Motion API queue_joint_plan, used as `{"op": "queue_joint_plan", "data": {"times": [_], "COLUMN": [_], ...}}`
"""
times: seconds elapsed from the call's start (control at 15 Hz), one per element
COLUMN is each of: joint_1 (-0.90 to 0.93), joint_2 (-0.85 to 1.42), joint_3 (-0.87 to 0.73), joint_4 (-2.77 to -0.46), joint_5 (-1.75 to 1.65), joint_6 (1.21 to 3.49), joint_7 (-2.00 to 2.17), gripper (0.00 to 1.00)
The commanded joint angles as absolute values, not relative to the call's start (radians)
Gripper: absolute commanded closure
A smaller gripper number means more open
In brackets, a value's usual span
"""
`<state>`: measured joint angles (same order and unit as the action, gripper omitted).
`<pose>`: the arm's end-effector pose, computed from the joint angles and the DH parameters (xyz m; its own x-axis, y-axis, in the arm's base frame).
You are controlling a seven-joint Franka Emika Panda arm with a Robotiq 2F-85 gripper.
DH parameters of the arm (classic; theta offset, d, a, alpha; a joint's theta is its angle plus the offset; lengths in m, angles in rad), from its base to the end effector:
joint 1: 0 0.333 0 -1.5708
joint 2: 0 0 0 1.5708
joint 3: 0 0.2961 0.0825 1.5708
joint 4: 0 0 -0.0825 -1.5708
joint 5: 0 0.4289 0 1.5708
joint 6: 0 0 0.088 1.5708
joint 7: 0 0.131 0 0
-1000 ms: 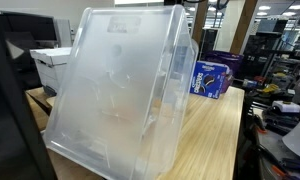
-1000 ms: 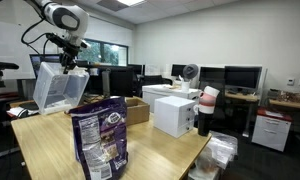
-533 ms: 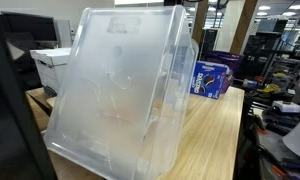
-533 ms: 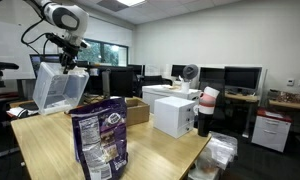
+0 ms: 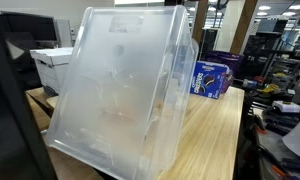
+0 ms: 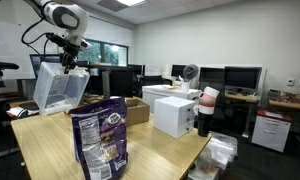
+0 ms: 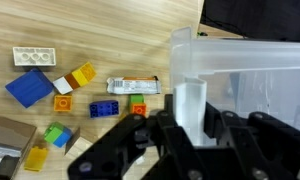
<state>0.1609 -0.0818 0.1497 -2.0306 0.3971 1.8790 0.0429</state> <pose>0.5296 0.2107 0.4225 0.9831 0.1491 -0.1060 0.1044 -0.9332 -0.3438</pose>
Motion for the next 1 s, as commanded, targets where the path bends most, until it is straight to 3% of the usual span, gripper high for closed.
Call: {"op": "queue_joint_plan", "data": {"times": [0.0,0.93], "joint_1": [0.156,0.169], "joint_2": [-0.114,-0.129], "joint_3": [0.145,0.167], "joint_4": [-2.04,-1.996], "joint_5": [0.393,0.309], "joint_6": [1.88,1.855], "joint_7": [0.029,0.069], "gripper": [0.94,0.94]}}
